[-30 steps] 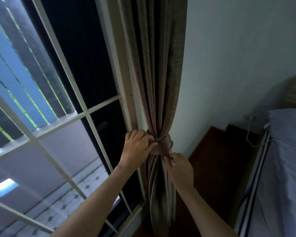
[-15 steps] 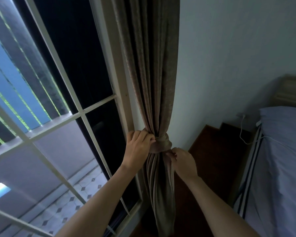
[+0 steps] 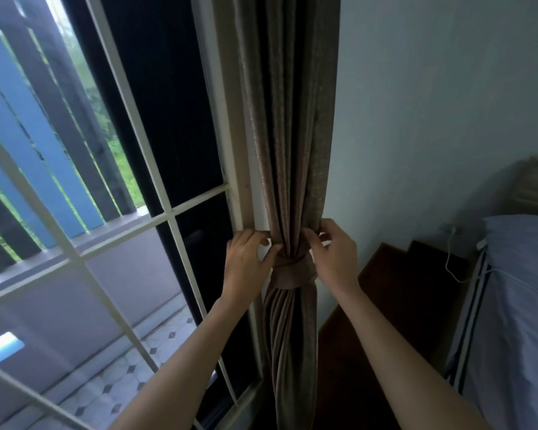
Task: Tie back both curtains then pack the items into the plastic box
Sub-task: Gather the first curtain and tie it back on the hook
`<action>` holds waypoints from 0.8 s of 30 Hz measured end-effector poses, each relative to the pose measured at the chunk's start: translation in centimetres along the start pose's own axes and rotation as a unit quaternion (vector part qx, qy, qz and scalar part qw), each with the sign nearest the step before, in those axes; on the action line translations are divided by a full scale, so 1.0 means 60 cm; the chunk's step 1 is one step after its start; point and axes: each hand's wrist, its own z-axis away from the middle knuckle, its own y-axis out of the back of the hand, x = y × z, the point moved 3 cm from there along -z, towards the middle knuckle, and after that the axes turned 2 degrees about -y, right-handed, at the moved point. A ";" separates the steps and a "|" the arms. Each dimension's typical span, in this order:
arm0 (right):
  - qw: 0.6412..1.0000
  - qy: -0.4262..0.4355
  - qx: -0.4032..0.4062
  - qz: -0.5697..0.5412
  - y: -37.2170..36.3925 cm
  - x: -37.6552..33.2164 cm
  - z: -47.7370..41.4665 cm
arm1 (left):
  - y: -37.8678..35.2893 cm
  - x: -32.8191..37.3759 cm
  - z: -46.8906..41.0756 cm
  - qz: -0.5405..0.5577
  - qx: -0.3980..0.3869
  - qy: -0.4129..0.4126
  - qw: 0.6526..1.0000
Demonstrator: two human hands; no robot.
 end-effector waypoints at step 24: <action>0.976 -0.087 -0.145 0.140 -0.086 0.195 0.146 | -0.150 -0.046 0.148 0.027 -0.209 0.199 0.957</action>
